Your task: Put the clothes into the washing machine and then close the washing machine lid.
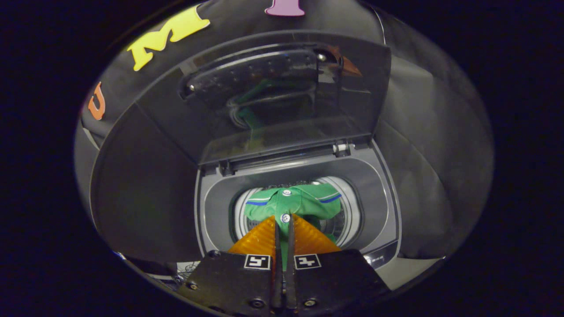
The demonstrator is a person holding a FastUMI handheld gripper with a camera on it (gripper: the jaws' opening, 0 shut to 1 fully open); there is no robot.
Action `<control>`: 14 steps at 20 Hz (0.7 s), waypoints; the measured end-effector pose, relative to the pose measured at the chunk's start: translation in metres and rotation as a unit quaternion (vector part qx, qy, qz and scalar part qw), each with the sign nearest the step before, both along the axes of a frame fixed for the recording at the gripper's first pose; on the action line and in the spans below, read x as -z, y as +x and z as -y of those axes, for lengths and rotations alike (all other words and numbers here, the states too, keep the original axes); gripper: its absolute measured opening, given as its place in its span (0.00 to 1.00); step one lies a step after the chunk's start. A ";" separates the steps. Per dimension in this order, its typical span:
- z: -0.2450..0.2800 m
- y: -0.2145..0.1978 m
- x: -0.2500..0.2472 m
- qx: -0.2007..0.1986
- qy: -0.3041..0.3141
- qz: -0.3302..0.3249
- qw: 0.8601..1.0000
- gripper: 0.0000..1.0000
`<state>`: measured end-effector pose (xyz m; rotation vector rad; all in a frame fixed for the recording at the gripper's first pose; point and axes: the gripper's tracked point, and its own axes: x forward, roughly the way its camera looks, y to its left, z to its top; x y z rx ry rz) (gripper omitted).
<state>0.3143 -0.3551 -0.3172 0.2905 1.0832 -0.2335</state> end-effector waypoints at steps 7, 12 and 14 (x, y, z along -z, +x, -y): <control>0.004 -0.008 0.024 0.008 0.011 -0.018 1.000 0.13; 0.004 0.012 -0.027 -0.016 -0.004 0.034 0.999 0.39; 0.002 0.022 -0.052 -0.024 -0.012 0.057 0.998 0.55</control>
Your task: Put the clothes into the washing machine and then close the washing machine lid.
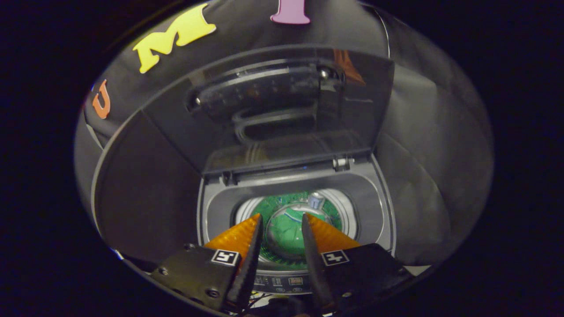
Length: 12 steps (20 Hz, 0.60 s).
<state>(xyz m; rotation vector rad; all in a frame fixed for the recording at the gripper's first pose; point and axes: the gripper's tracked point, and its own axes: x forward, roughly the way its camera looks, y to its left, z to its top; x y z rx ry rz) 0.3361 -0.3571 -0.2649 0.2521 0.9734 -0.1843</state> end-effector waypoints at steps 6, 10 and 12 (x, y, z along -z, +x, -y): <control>-0.008 0.031 -0.080 -0.048 -0.075 0.081 0.993 0.68; -0.024 0.057 -0.129 -0.084 -0.103 0.139 0.981 0.68; -0.025 0.071 -0.148 -0.090 -0.106 0.145 0.980 0.75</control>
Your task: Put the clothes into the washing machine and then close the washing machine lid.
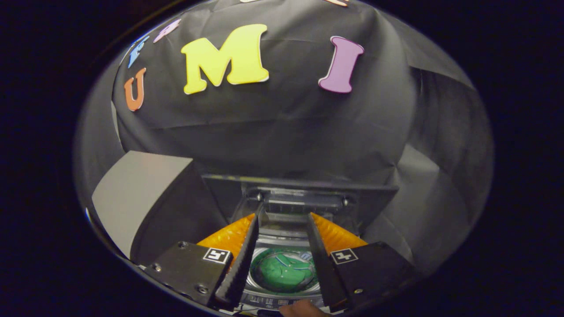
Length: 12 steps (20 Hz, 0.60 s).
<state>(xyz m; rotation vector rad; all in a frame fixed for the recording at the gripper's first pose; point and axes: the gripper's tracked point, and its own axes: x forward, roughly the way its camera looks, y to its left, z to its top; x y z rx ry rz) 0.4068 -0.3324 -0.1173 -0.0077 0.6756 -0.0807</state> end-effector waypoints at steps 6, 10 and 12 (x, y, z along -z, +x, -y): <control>0.002 0.057 -0.039 -0.013 -0.009 0.031 0.999 0.84; 0.012 0.096 -0.019 -0.009 -0.020 0.004 1.000 1.00; 0.017 0.107 -0.004 0.004 -0.008 -0.014 1.000 1.00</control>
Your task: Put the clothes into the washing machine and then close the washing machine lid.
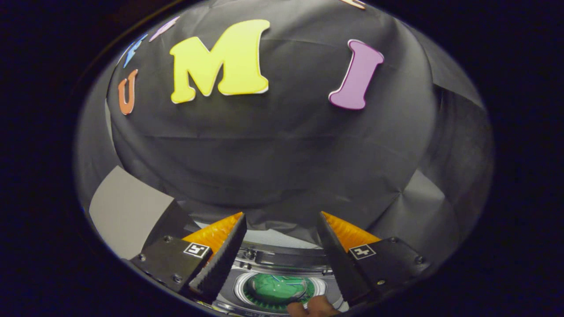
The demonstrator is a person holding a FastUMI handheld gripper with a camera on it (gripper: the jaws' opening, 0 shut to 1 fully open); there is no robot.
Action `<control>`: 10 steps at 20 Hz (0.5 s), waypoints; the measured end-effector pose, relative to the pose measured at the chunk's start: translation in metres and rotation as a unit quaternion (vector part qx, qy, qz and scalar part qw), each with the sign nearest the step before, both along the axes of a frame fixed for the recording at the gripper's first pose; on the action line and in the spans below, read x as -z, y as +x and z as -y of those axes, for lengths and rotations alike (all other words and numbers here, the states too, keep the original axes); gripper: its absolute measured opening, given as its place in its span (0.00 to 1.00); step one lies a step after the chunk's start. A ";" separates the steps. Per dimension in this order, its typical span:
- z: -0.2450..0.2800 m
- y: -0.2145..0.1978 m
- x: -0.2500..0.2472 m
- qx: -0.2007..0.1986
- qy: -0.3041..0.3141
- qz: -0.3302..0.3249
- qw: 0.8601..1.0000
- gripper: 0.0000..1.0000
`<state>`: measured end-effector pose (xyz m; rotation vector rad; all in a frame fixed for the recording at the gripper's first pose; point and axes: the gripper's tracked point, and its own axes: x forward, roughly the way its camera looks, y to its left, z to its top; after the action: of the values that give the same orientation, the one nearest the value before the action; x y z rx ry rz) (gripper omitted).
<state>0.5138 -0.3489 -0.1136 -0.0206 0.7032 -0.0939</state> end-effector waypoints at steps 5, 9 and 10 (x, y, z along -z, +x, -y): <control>0.014 0.010 0.043 0.035 0.024 -0.036 0.998 1.00; 0.013 0.011 0.049 0.037 0.036 -0.018 0.998 0.98; 0.014 0.010 0.048 0.035 0.034 -0.009 0.999 0.98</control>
<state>0.5238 -0.3627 -0.1621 0.0679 0.7249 -0.1376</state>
